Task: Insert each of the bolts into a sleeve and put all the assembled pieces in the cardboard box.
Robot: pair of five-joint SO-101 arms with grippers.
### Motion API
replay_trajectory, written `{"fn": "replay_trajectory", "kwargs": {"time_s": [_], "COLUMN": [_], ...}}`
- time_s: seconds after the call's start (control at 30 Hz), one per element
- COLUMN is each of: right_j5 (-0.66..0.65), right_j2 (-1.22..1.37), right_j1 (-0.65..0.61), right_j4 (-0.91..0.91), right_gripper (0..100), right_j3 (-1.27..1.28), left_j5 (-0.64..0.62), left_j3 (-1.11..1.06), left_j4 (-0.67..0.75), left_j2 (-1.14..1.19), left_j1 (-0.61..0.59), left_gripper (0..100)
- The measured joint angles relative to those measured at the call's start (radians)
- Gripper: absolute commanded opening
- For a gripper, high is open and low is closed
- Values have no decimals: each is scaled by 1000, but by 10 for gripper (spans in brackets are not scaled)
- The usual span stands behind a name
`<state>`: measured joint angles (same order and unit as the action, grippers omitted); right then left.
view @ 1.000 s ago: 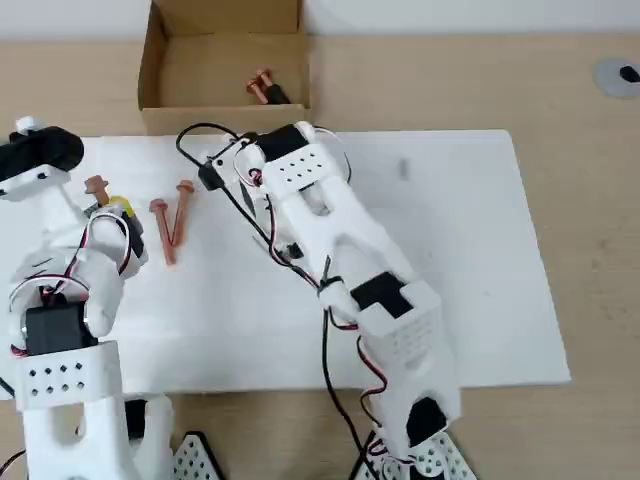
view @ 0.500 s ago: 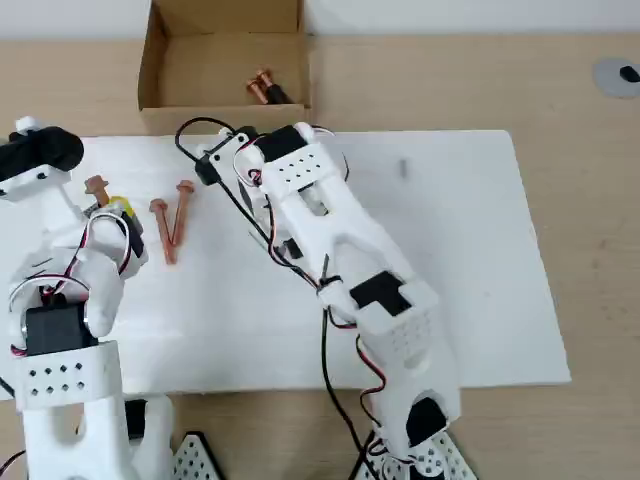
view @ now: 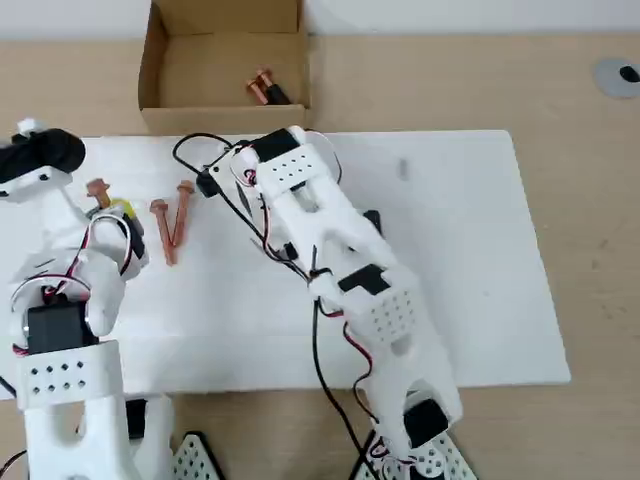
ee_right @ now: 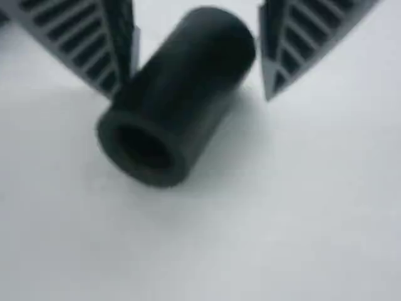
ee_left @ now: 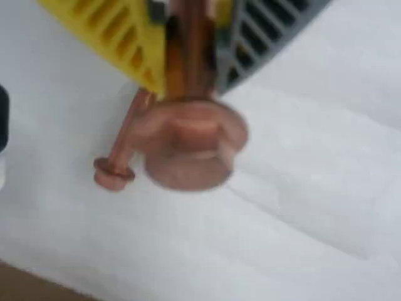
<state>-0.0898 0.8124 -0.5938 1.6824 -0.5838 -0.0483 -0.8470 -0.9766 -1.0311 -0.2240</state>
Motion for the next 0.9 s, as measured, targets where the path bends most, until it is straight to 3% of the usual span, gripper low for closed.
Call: {"fn": "replay_trajectory", "kwargs": {"time_s": [0.17,0.43,0.9], "right_j5": [0,-6,-6], "right_j2": [44,81,-54], "right_j1": [18,32,34], "right_j4": [60,97,92], "right_gripper": [5,10,10], "right_j3": [-89,-227,-812], "left_j5": [0,0,0], "left_j3": [-21,-25,-25], "left_j4": [25,37,40], "left_j2": [0,0,0], "left_j1": [0,0,0], "left_gripper": [4,4,5]}}
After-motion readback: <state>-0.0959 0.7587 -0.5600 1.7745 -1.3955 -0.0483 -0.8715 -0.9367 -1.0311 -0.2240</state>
